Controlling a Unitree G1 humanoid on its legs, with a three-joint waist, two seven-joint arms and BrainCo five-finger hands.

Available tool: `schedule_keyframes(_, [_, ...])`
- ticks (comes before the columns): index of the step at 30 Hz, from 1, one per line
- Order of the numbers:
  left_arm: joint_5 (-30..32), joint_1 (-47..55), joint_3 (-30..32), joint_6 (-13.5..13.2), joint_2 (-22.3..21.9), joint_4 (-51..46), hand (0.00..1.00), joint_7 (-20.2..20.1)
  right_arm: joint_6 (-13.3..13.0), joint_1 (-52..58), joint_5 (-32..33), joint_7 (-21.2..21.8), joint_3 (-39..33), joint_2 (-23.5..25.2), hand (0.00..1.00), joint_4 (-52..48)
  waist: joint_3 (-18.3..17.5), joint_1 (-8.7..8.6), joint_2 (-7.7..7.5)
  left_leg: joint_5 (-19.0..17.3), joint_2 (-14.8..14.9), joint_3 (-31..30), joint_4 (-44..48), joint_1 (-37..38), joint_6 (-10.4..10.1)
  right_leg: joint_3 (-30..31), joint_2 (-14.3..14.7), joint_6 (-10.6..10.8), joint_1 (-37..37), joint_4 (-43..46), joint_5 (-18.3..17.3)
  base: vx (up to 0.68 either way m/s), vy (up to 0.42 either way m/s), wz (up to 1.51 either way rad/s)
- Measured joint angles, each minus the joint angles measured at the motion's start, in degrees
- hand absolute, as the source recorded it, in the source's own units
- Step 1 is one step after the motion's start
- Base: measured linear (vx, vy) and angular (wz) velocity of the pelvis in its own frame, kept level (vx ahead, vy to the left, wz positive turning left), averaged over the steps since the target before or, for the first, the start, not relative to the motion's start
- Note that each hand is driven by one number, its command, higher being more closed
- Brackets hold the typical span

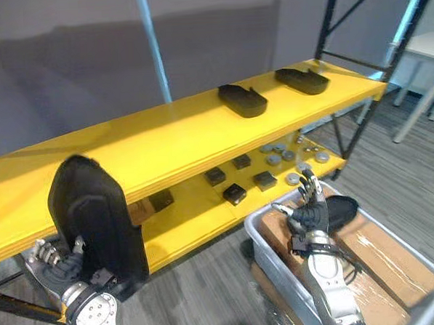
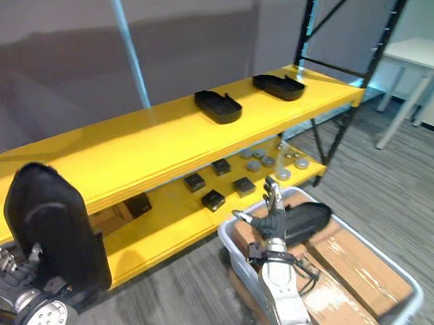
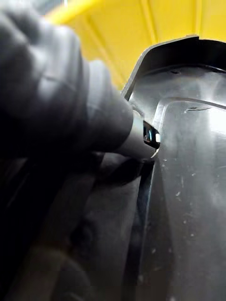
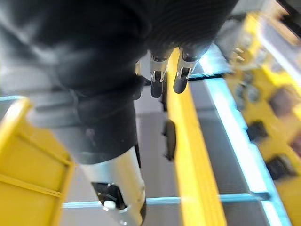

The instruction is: Walk over and take plastic housings, then place them on the shelf

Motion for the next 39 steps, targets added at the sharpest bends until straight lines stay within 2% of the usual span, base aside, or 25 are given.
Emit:
schedule_keyframes(1, [-0.3,0.2,-0.4,-0.2,0.1,-0.7,1.00,-0.6,0.0,0.5,0.0,0.2,-0.9,0.1,0.00,0.0,0.1,-0.15,-0.19,-0.6,-1.1,-0.6,-0.4,0.9,0.1,2.3,-2.4,-3.9,-1.8,5.2,1.6,0.14,0.283,0.67])
schedule_keyframes(2, [-0.6,0.4,-1.2,-0.4,0.4,-1.5,1.00,-1.2,0.0,1.0,0.0,0.4,-1.8,0.3,0.00,0.1,0.4,-0.42,0.16,-1.5,-1.8,-1.9,-1.0,1.9,0.4,10.0,-2.9,-6.0,-5.8,11.6,2.2,0.18,0.261,0.81])
schedule_keyframes(3, [-2.7,0.2,-2.8,-1.6,1.8,-2.1,1.00,-2.5,0.0,2.4,0.0,1.3,-3.9,1.3,0.00,-0.2,0.7,-1.18,0.16,-1.8,-2.3,-5.2,-3.1,2.7,0.7,22.2,3.3,-2.1,-12.1,20.0,-7.7,0.18,0.188,0.92])
schedule_keyframes(5, [-7.1,0.2,-5.1,-2.4,2.2,-2.2,1.00,-5.0,0.1,4.4,0.0,2.0,-7.5,2.0,0.00,-1.9,1.5,-2.30,0.15,-1.3,-4.2,-8.9,-6.3,5.5,1.3,26.0,9.8,-1.7,-14.4,18.4,-15.2,0.19,0.032,1.22])
schedule_keyframes(6, [-10.6,0.2,-6.2,-3.2,2.2,-2.3,1.00,-7.0,0.1,5.2,0.0,2.0,-10.2,2.1,0.00,-2.7,1.8,-3.21,0.01,-1.2,-5.8,-11.1,-7.6,7.5,1.2,26.3,11.8,-2.4,-15.2,14.0,-16.9,0.19,0.007,1.18])
schedule_keyframes(7, [-13.4,0.1,-6.7,-3.7,2.2,-2.3,1.00,-8.4,0.1,5.5,0.0,2.0,-11.5,2.1,0.00,-3.1,1.8,-3.62,0.03,-1.0,-6.2,-12.1,-7.8,8.0,0.9,27.3,13.3,-2.2,-15.9,11.1,-17.1,0.21,-0.044,1.17])
schedule_keyframes(8, [-16.9,-0.7,-7.6,-4.7,2.4,-3.0,1.00,-10.2,0.1,6.4,0.0,2.1,-14.1,2.1,0.00,-3.9,1.8,-4.44,-0.13,-1.1,-6.4,-14.7,-7.7,7.8,0.7,31.5,16.9,-2.2,-17.5,3.8,-17.0,0.17,-0.088,1.03])
schedule_keyframes(9, [-18.6,-1.3,-8.0,-5.4,2.5,-3.1,1.00,-11.2,0.1,6.8,-0.1,2.1,-15.2,2.1,0.00,-4.0,1.9,-4.89,-0.42,-1.1,-6.5,-16.1,-7.6,7.7,0.5,33.7,18.3,-2.4,-17.8,-0.1,-16.4,0.23,-0.142,1.21])
schedule_keyframes(10, [-22.1,-2.7,-8.9,-6.2,3.4,-3.5,1.00,-12.6,0.4,7.3,-0.1,2.2,-16.6,2.0,0.00,-4.0,2.4,-5.09,-1.74,-1.5,-7.5,-18.2,-7.3,8.2,-1.0,37.6,19.8,-3.2,-18.5,-7.1,-7.4,0.25,-0.159,0.79])
schedule_keyframes(11, [-24.2,-2.6,-9.3,-6.5,2.4,-3.3,1.00,-12.9,0.9,7.4,-0.1,2.3,-17.4,0.7,0.00,-3.9,2.3,-4.56,-0.09,-1.9,-6.0,-18.6,-7.3,8.4,-1.9,36.9,20.9,-3.8,-17.2,-7.7,-7.7,0.26,-0.150,0.44])
schedule_keyframes(13, [-26.0,-2.9,-9.6,-7.0,2.4,-4.0,1.00,-14.1,0.9,7.0,0.1,2.9,-17.4,-0.1,0.00,-3.9,2.0,-4.41,1.12,-2.1,-4.0,-17.5,-8.2,8.9,-2.4,36.1,23.1,-4.6,-15.6,-11.4,-7.1,0.24,-0.120,-0.08])
schedule_keyframes(16, [-26.6,-6.0,-9.9,-6.9,2.2,-3.7,1.00,-15.0,0.9,8.0,1.3,4.1,-17.7,0.0,0.00,-5.6,2.2,-5.32,1.23,-2.0,-2.4,-17.4,-9.4,9.6,-3.3,34.8,25.2,-5.3,-12.7,-16.4,-5.8,0.19,-0.079,0.02])
schedule_keyframes(18, [-26.7,-7.9,-10.8,-6.9,2.1,-2.5,1.00,-15.0,0.9,9.4,2.1,5.2,-17.8,0.0,0.00,-8.2,2.3,-5.94,1.35,-1.9,-2.4,-17.3,-9.7,10.4,-3.3,34.4,25.5,-5.1,-10.6,-19.2,-4.9,0.10,0.000,0.05])
schedule_keyframes(22, [-26.6,-15.8,-14.0,-7.0,3.1,6.7,1.00,-13.9,0.6,9.7,2.5,7.4,-17.0,0.1,0.00,-10.9,2.6,-6.47,1.66,-1.9,-2.9,-16.0,-10.8,10.7,-3.4,35.0,25.8,-4.8,-9.0,-24.0,-2.2,0.00,0.064,-0.07])
schedule_keyframes(23, [-26.6,-20.3,-15.3,-6.7,4.5,12.6,1.00,-12.4,0.6,10.0,2.7,8.3,-15.5,0.3,0.00,-11.8,3.0,-6.90,1.93,-2.1,-3.0,-15.5,-11.4,10.7,-3.7,35.5,26.0,-4.6,-9.0,-25.4,-1.2,-0.08,0.059,-0.19])
schedule_keyframes(25, [-26.7,-24.3,-16.6,-6.1,6.3,17.7,1.00,-11.1,0.5,10.8,3.5,9.2,-13.5,0.3,0.00,-13.6,3.7,-7.84,2.05,-2.2,-3.3,-14.7,-11.4,10.5,-3.8,36.1,26.0,-4.7,-9.1,-26.5,-0.4,-0.08,0.050,-0.21])
schedule_keyframes(27, [-27.3,-30.9,-18.1,-4.9,10.1,25.3,1.00,-9.7,0.3,12.5,3.6,10.0,-11.2,0.3,0.00,-15.6,4.1,-9.67,2.07,-2.4,-3.5,-12.8,-11.1,9.3,-4.1,37.9,26.1,-4.8,-10.6,-27.7,1.1,-0.09,0.033,-0.40])
schedule_keyframes(31, [-30.6,-44.0,-20.4,-3.3,14.9,36.1,1.00,-9.1,0.3,15.7,3.7,10.5,-8.3,0.3,0.00,-16.6,5.6,-12.07,2.16,-2.4,-3.5,-10.1,-10.9,7.6,-4.1,40.7,26.6,-4.9,-13.0,-29.5,3.3,-0.07,0.003,-0.43])
schedule_keyframes(35, [-35.6,-60.0,-23.5,-2.5,19.3,47.4,1.00,-9.4,0.3,18.9,4.4,11.5,-2.3,0.1,0.00,-16.7,8.2,-14.91,2.23,-2.4,-3.3,-7.5,-11.0,6.5,-4.1,43.5,27.2,-5.2,-15.5,-29.7,4.1,-0.03,-0.020,-0.32])
schedule_keyframes(39, [-36.8,-71.9,-26.4,-1.5,24.1,57.9,1.00,-9.7,0.2,20.6,4.8,12.8,3.8,-0.8,0.00,-17.3,10.5,-16.35,2.20,-2.4,-3.6,-4.9,-11.1,4.6,-4.1,45.9,27.4,-5.2,-18.2,-30.7,5.7,-0.03,-0.007,-0.34])
